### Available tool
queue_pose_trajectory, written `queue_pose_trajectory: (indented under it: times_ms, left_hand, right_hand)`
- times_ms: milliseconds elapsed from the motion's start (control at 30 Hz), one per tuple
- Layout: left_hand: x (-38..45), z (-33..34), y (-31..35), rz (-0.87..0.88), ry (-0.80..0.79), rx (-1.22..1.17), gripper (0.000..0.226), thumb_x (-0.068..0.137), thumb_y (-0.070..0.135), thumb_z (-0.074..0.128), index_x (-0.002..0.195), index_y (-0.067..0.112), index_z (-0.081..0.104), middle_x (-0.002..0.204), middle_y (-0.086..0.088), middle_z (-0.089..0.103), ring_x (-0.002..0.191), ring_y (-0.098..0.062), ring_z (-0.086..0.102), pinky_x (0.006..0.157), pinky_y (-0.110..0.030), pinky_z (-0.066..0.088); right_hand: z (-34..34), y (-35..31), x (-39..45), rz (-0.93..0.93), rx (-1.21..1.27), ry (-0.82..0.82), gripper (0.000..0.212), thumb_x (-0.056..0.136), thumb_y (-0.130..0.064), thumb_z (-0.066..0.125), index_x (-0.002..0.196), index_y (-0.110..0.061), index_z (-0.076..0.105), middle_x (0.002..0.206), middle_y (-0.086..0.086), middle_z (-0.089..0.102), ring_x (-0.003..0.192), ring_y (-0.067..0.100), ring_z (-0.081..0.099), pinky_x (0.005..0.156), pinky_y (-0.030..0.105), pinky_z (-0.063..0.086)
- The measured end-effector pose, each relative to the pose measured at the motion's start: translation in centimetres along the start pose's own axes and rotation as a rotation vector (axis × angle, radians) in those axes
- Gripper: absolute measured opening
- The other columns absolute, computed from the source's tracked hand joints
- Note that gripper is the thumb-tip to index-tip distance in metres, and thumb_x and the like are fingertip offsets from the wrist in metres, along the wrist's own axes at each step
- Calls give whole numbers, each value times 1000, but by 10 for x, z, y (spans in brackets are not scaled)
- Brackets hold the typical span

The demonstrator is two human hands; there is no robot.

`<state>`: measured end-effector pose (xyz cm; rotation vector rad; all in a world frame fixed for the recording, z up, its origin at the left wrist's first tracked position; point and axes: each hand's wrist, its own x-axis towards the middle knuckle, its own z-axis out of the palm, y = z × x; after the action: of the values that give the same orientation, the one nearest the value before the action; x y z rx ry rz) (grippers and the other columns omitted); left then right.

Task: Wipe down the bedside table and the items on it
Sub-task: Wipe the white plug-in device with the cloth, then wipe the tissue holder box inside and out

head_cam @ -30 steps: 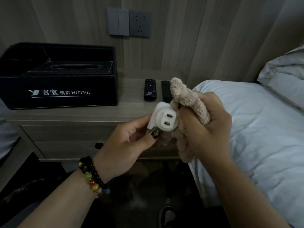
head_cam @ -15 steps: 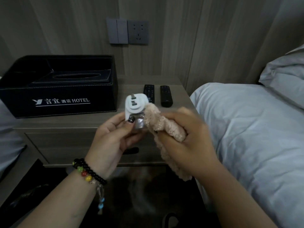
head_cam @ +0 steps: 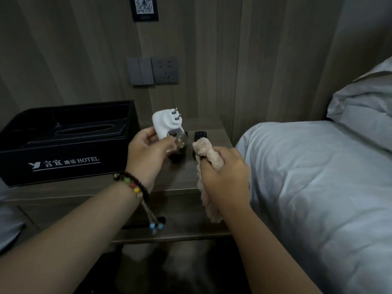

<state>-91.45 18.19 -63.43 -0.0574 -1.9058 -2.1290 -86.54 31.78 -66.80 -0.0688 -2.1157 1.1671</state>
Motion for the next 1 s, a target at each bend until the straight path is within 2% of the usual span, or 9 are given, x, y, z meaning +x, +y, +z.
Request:
queue_pose_trajectory:
  times_ms: [67,200,300,367,600,700,833,900,1000]
  left_hand:
    - [34,9,0,1,84,78,22,73,16,73,95,14,72,86,-4,73,78,-14,69,72,-28,55]
    - [95,11,-10,74,274,472,55,51,48,70,94,15,71,85,5,72,79,-10,68,74,-27,56]
    - [123,10,-31,55,318,607,31,70,27,74,94,9,68,90,2,68,84,-14,65,75,-25,51]
    - [134,9,-46,14,338,651,29,71,18,69,97,6,67,94,-4,70,88,-20,67,74,-25,50]
    - [127,15,-60,76,279,834,43,71,29,78,99,5,57,92,-5,58,84,-19,56,67,-26,41]
    - [127,16,-59,48,251,861,50,67,29,83,102,7,54,102,-11,63,94,-26,61,70,-26,43]
    - [118,15,-49,-13,221,836,65,72,36,79,120,5,48,119,-14,60,107,-29,59,81,-27,43]
    - [105,13,-39,-24,204,812,61,81,37,71,126,4,46,123,-12,59,111,-28,57,84,-26,41]
    - [68,-13,-20,141,117,692,36,87,23,64,119,11,50,116,-4,63,102,-15,60,87,-23,43]
  right_hand:
    - [2,4,3,-1,-10,15,14,83,-23,62,94,-19,69,86,-3,59,74,7,51,63,15,38]
    - [4,6,6,42,16,24,15,83,-21,63,97,-17,70,87,-3,58,75,7,51,66,17,41]
    - [6,8,8,66,9,-20,16,84,-23,61,98,-20,69,87,-7,55,71,4,47,62,7,35]
    - [9,7,10,74,4,-43,14,85,-25,60,95,-21,68,86,-8,53,70,1,46,60,6,35]
    - [10,5,14,95,21,-80,9,85,-25,59,88,-21,66,86,-5,56,70,1,47,63,5,35]
    - [7,6,16,137,84,-67,8,83,-22,61,86,-19,67,86,-2,60,73,6,51,61,10,36]
    - [5,6,17,200,154,-76,7,82,-24,62,82,-20,67,83,-1,62,72,7,53,59,14,35]
    - [5,6,18,218,182,-79,7,81,-26,62,80,-21,67,81,0,63,71,11,55,60,21,38]
    - [4,2,16,219,191,-79,7,82,-26,61,81,-22,67,79,1,64,72,13,57,63,26,43]
